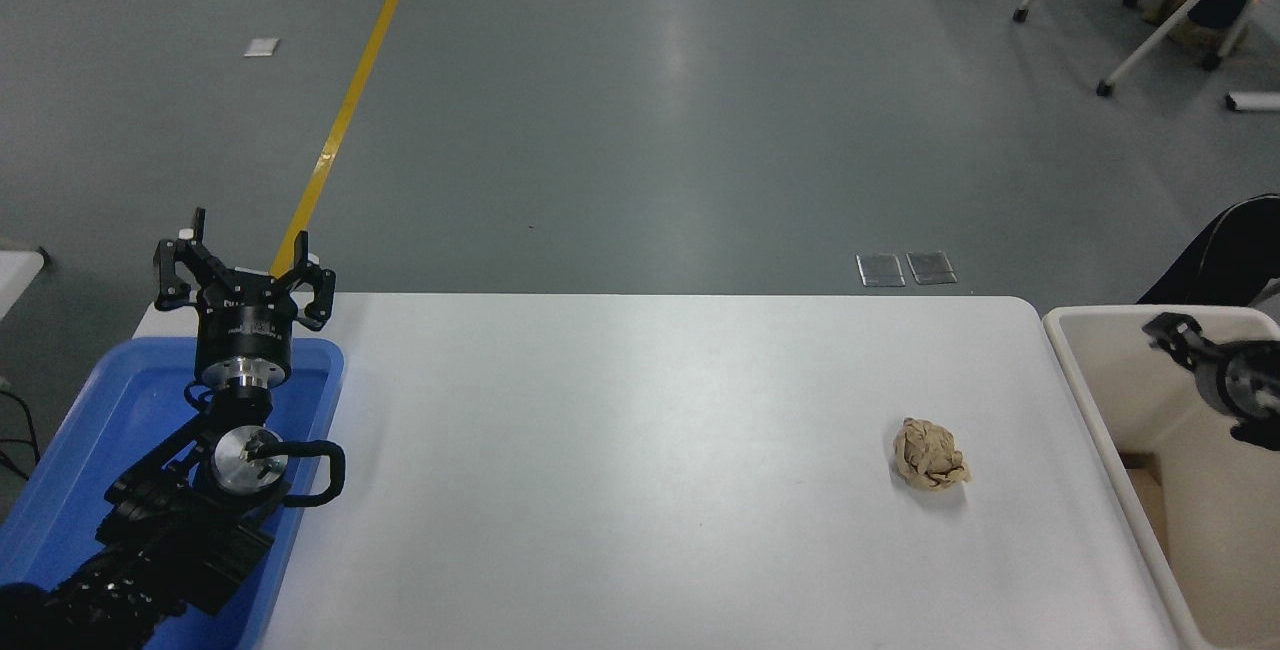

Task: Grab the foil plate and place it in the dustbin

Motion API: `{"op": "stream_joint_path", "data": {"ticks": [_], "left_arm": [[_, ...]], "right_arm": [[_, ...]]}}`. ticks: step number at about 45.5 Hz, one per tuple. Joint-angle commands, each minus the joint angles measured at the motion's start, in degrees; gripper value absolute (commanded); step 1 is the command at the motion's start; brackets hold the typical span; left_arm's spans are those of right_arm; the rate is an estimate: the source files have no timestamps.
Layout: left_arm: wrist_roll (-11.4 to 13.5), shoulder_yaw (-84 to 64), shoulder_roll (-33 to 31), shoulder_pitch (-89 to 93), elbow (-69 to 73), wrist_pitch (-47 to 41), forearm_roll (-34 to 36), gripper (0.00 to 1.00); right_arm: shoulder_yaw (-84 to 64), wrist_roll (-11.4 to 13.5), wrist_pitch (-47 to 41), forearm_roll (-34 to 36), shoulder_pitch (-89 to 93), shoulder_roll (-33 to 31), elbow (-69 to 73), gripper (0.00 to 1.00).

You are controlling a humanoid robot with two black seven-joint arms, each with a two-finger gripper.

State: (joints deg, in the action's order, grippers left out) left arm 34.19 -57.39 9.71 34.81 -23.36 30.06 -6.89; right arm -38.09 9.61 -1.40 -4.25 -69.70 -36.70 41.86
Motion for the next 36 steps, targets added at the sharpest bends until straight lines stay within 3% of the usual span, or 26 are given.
{"op": "stream_joint_path", "data": {"ticks": [1,13,26,36], "left_arm": [[-0.1,0.0,0.0,0.0,0.0,0.1,0.1,0.99],[-0.1,0.0,0.0,0.0,0.0,0.1,0.2,0.99],[-0.1,0.0,0.0,0.0,0.0,0.1,0.2,0.99],[-0.1,0.0,0.0,0.0,0.0,0.1,0.2,0.99]], "right_arm": [[-10.8,0.0,-0.3,-0.1,-16.7,1.3,13.7,1.0],[-21.8,-0.3,-2.5,-0.3,-35.4,2.9,32.1,1.0],[-22.7,-0.3,-18.8,-2.3,-52.1,-2.4,46.5,1.0],[-24.0,-0.3,-33.6,-2.3,-62.4,-8.4,48.8,1.0]]}}
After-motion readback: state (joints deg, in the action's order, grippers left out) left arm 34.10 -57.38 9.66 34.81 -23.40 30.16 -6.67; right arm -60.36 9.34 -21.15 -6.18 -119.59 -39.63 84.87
